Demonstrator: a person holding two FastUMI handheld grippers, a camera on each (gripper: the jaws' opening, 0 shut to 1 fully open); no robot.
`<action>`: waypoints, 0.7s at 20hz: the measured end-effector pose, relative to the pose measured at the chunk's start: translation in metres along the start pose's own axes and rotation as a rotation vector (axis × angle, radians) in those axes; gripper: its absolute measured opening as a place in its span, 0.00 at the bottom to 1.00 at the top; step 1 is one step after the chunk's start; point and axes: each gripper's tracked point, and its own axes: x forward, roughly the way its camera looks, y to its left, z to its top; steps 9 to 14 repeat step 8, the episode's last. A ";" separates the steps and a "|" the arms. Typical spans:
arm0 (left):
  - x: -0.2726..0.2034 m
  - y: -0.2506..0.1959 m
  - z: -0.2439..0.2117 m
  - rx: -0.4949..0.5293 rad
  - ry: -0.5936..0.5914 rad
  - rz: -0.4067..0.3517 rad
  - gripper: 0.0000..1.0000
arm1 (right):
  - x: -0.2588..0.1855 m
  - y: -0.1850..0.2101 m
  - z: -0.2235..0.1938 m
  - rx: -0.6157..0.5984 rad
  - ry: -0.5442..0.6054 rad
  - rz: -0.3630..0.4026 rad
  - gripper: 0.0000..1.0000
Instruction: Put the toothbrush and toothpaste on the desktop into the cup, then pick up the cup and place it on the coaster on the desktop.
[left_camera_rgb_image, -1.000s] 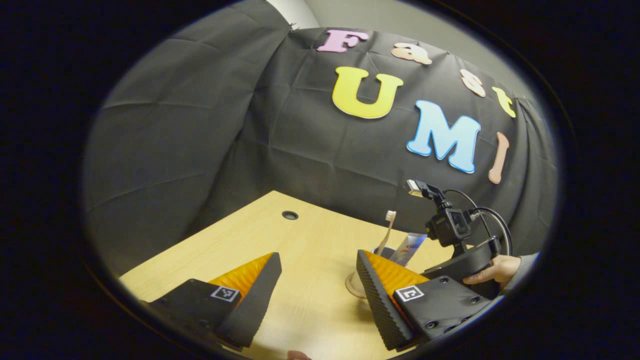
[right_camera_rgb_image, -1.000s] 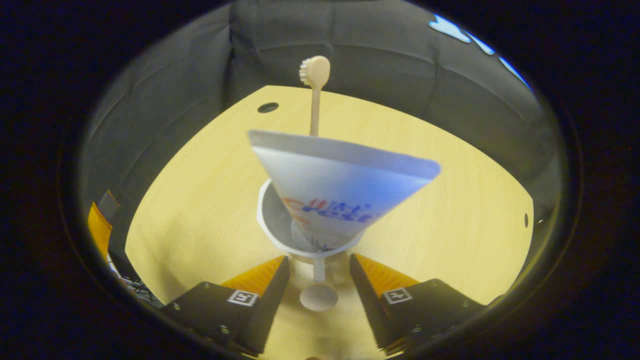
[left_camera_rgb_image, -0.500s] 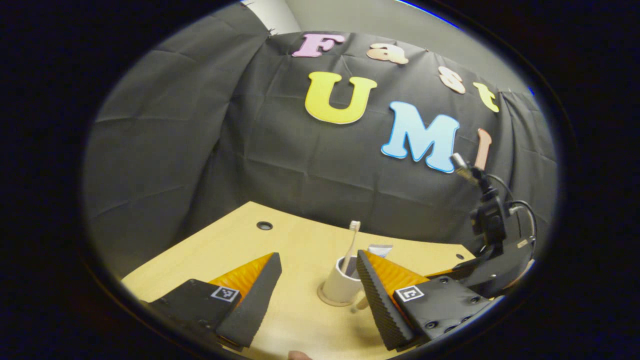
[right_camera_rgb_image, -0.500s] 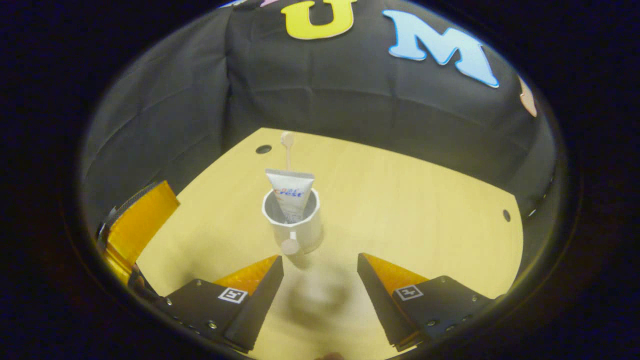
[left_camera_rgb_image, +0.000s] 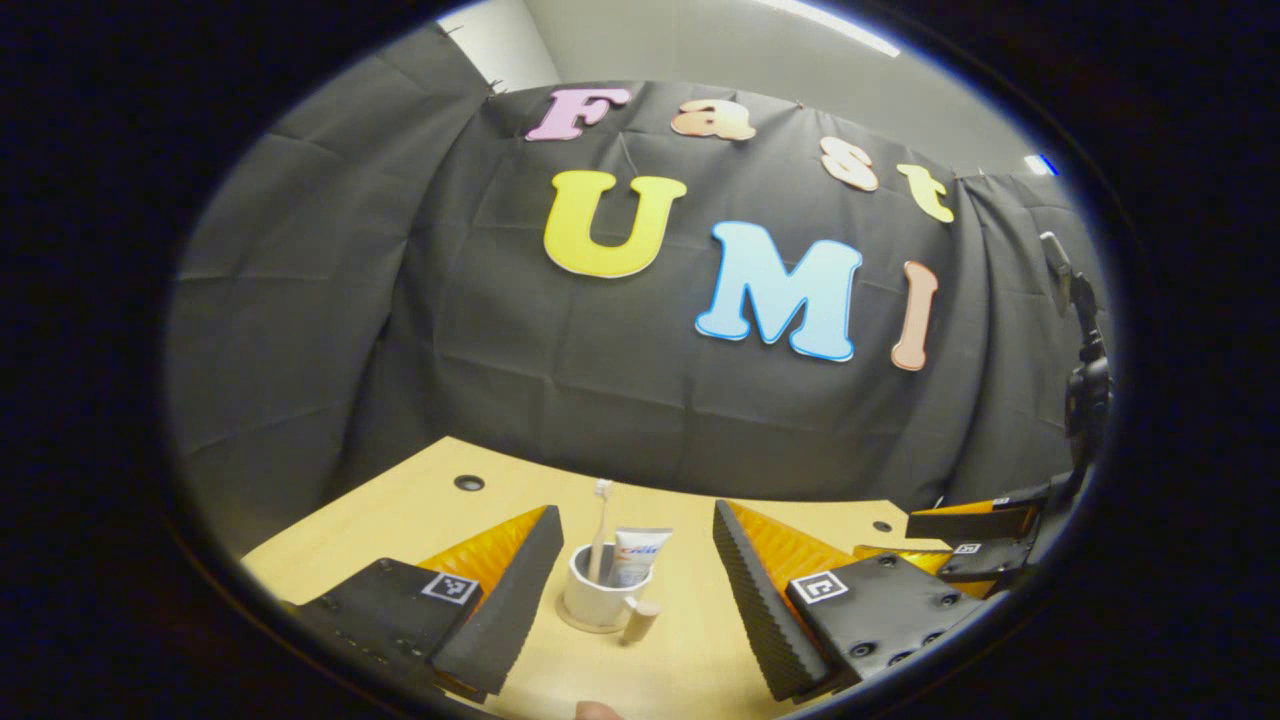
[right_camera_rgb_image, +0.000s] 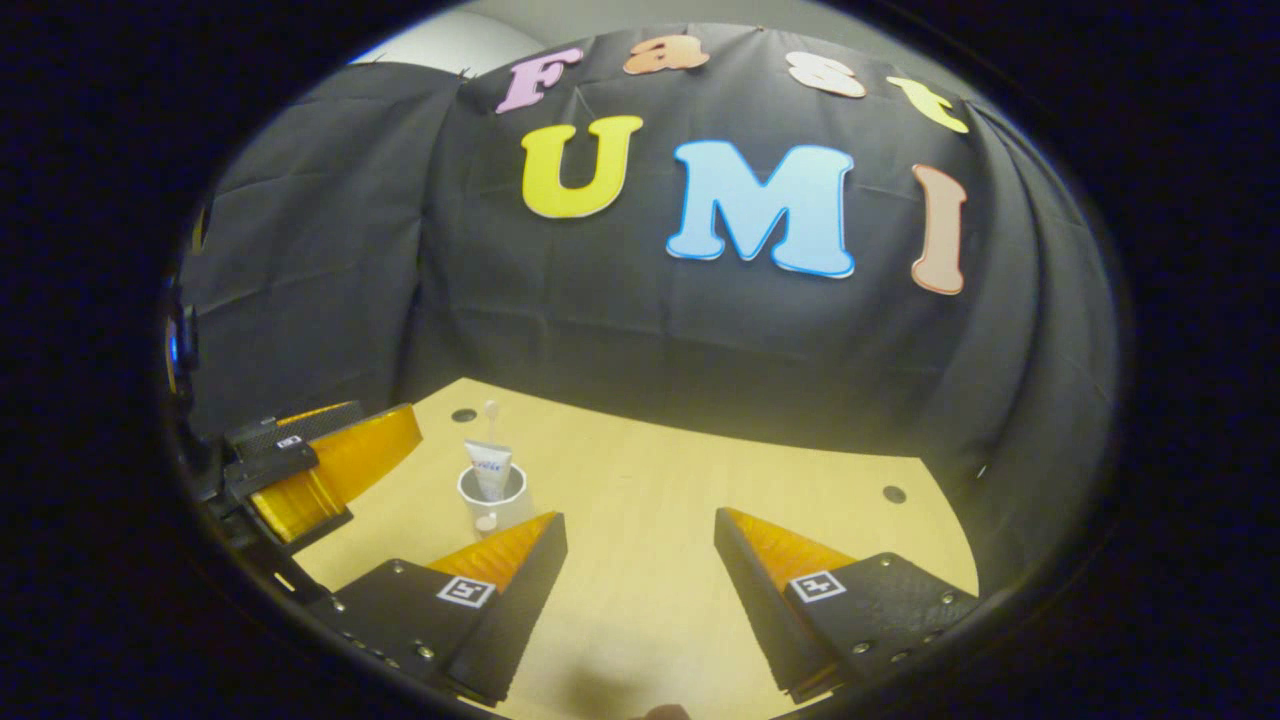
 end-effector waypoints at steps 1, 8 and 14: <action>-0.003 -0.009 0.003 0.009 -0.011 -0.002 0.97 | -0.006 -0.007 0.004 0.004 -0.028 -0.010 0.90; -0.027 -0.044 0.011 0.096 -0.045 0.026 1.00 | -0.041 -0.035 0.042 0.019 -0.237 -0.025 0.91; -0.027 -0.044 0.011 0.096 -0.045 0.026 1.00 | -0.041 -0.035 0.042 0.019 -0.237 -0.025 0.91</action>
